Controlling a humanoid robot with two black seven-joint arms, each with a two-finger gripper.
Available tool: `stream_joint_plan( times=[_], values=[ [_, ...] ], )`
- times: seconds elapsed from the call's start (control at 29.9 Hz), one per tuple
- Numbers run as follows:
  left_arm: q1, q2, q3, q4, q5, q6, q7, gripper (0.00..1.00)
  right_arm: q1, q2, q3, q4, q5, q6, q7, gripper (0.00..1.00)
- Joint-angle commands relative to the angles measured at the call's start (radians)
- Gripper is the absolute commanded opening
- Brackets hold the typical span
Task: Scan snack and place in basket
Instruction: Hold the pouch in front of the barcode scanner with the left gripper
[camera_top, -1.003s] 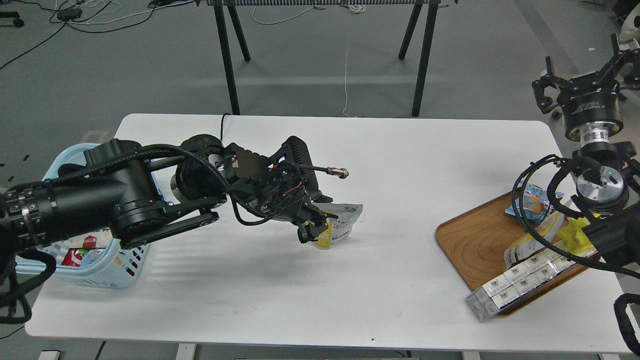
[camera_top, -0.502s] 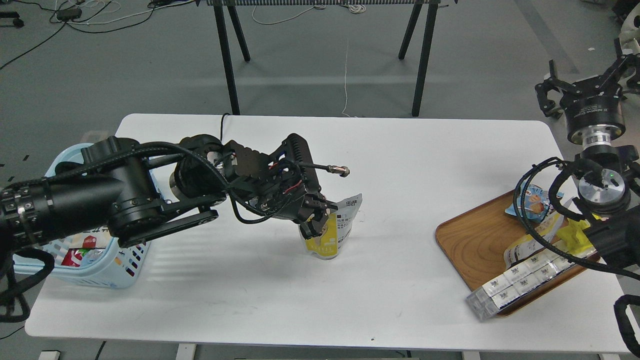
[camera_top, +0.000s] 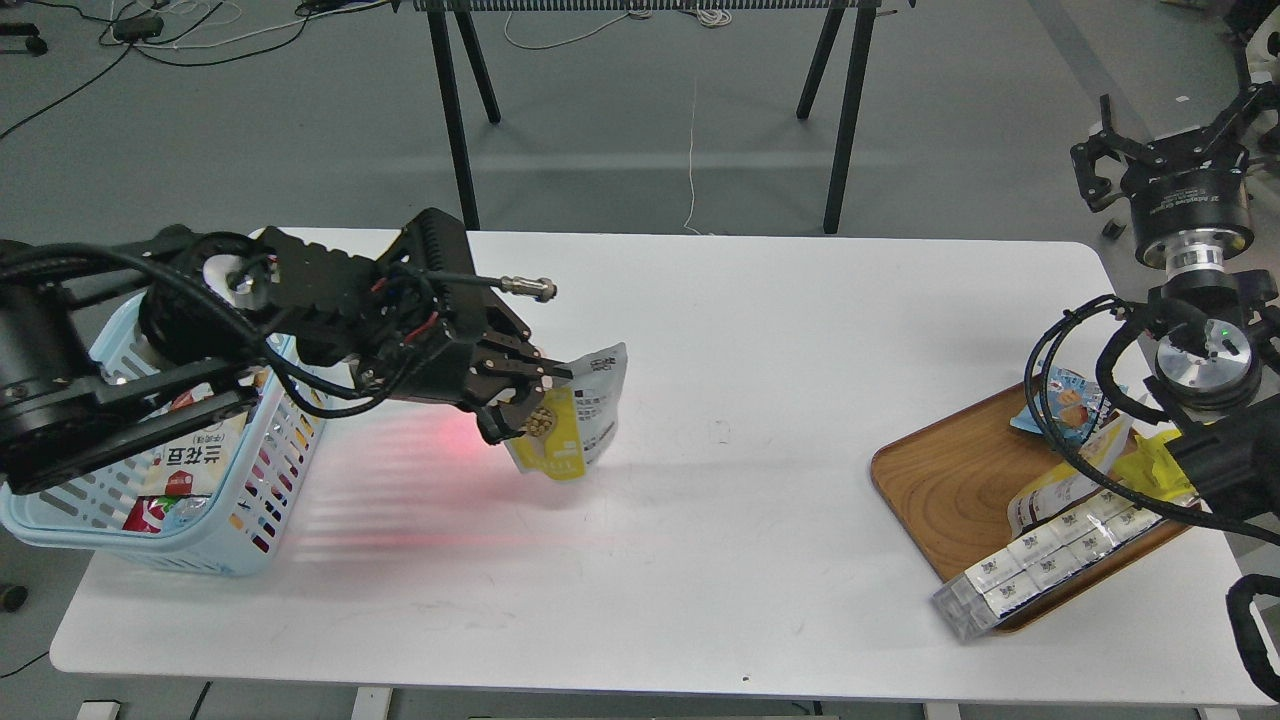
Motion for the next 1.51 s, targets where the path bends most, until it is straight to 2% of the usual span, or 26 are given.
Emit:
stream_joint_plan(
  times=[0.0, 0.23, 0.87, 1.0, 1.34, 1.47],
  values=[
    [0.003, 0.051, 0.001, 0.027, 0.0, 0.0, -0.01, 0.01, 0.008, 0.0, 0.0, 0.0, 0.0, 0.0, 0.0, 0.99],
    [0.009, 0.087, 0.007, 0.053, 0.0, 0.0, -0.021, 0.01, 0.014, 0.002, -0.001, 0.0, -0.001, 0.0, 0.0, 0.99],
    [0.012, 0.066, 0.015, 0.138, 0.0, 0.0, -0.022, 0.01, 0.022, 0.0, 0.0, 0.0, 0.0, 0.0, 0.0, 0.99],
    [0.012, 0.055, 0.015, 0.141, 0.0, 0.0, -0.05, 0.01, 0.022, -0.001, 0.0, 0.0, -0.001, 0.0, 0.0, 0.99],
    [-0.002, 0.055, 0.012, 0.141, 0.0, 0.0, -0.053, 0.01, 0.023, 0.0, 0.008, 0.0, -0.001, 0.0, 0.0, 0.99],
    [-0.005, 0.055, 0.011, 0.139, 0.0, 0.0, -0.067, 0.01, 0.03, 0.0, 0.008, 0.0, -0.001, 0.0, 0.0, 0.99]
  ],
)
